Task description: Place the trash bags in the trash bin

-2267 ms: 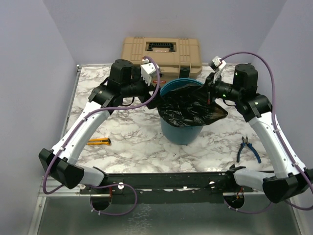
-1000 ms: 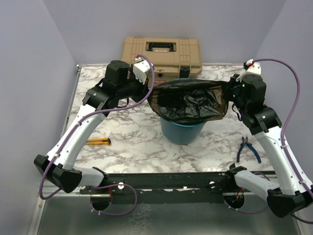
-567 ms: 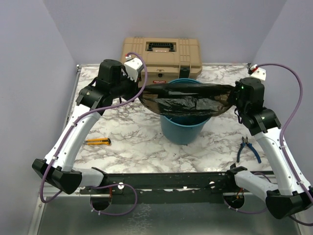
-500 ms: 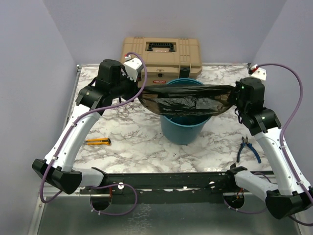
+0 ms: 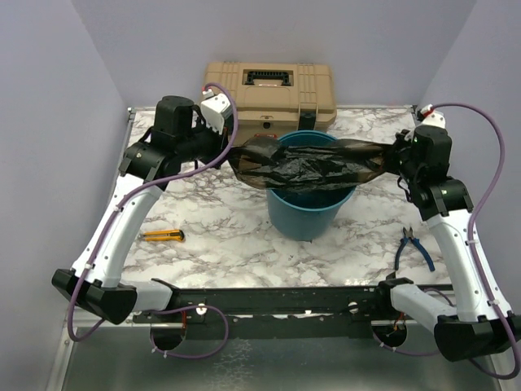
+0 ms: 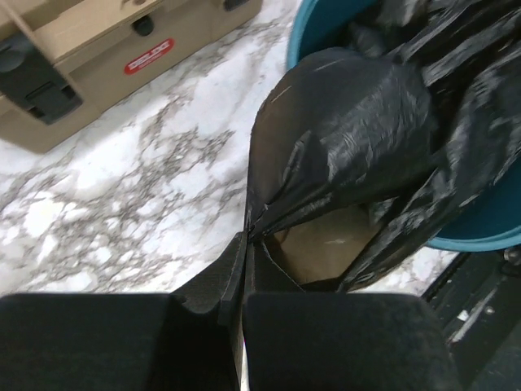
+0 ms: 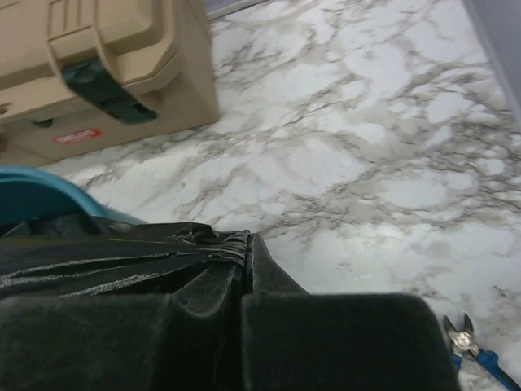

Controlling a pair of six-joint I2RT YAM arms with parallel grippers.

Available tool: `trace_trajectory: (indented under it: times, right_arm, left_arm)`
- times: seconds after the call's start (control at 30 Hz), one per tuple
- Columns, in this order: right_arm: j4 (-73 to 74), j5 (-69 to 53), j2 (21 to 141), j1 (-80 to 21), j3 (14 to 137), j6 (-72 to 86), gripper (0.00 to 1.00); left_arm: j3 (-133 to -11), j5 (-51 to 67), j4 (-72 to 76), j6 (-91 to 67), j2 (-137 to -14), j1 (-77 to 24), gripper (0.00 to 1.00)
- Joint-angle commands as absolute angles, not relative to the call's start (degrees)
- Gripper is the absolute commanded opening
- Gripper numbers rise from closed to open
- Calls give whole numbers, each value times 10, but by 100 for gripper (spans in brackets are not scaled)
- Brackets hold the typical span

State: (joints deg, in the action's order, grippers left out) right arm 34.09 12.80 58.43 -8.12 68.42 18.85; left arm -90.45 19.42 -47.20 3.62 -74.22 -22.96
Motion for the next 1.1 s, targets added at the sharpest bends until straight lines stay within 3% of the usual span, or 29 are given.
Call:
trace_trajectory:
  times: [0.0, 0.4, 0.73, 1.07]
  right_arm:
    - [334, -10, 617, -78, 710, 169, 1]
    - [288, -27, 723, -42, 747, 194, 1]
    - [264, -66, 755, 18, 712, 219, 1]
    - [262, -110, 729, 27, 638, 204, 1]
  left_arm:
    - [-928, 291, -433, 6, -769, -227, 0]
    - [-955, 237, -366, -57, -861, -196, 0]
    - [-882, 187, -327, -85, -845, -154, 0]
    - [-804, 260, -330, -92, -823, -133, 0]
